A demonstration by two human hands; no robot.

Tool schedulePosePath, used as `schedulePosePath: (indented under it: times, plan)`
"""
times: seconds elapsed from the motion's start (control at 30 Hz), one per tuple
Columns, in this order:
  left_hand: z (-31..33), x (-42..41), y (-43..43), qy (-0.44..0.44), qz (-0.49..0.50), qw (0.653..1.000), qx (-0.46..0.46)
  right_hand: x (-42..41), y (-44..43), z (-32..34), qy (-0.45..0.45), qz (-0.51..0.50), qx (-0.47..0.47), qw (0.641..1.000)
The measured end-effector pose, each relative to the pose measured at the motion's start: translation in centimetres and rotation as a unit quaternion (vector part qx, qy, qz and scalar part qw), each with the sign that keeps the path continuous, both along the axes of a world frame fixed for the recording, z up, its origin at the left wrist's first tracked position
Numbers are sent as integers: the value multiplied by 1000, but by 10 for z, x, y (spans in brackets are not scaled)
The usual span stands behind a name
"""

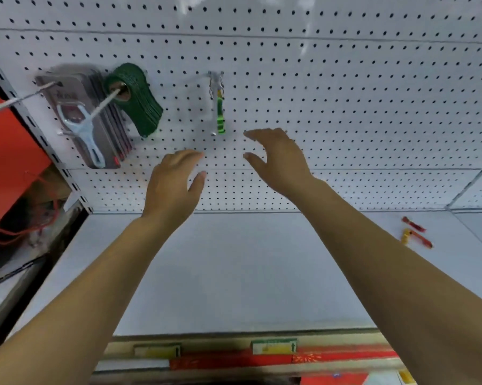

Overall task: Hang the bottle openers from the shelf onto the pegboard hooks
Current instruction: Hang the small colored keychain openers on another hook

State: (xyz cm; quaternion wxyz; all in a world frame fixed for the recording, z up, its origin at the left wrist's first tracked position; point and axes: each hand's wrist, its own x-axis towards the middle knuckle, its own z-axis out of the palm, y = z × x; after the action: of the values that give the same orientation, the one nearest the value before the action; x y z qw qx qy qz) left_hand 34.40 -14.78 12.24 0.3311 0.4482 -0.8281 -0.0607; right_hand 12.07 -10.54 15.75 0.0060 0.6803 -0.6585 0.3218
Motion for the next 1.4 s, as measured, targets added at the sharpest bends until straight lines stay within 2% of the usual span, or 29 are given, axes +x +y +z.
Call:
schedulePosePath:
  times: [0.07,0.4,0.77,0.93,1.03,1.27,1.4]
  plan:
    - [-23,-6,15,-8,5,1000,12,-18,15,-25,25,-4,44,999]
    - [-109,-98,86,-68,-43,991,110,-137,141,-160,16,-110,212,971]
    - [-157,-264,140,-101,-127,965,207,-287,242,-203,-86,-252,219,939]
    - [-169,-328,135,-144,-136,952,233,-333,235,-206,-6,-218,298,929]
    - [-175,-357,122,-154,-132,950,236,-349,217,-208,12,-196,320,927]
    - [-197,-379,108,-206,-149,943,217,-353,202,-236,-30,-145,287,946]
    - [-202,-366,129,-175,-143,951,213,-337,226,-249,-39,-93,221,970]
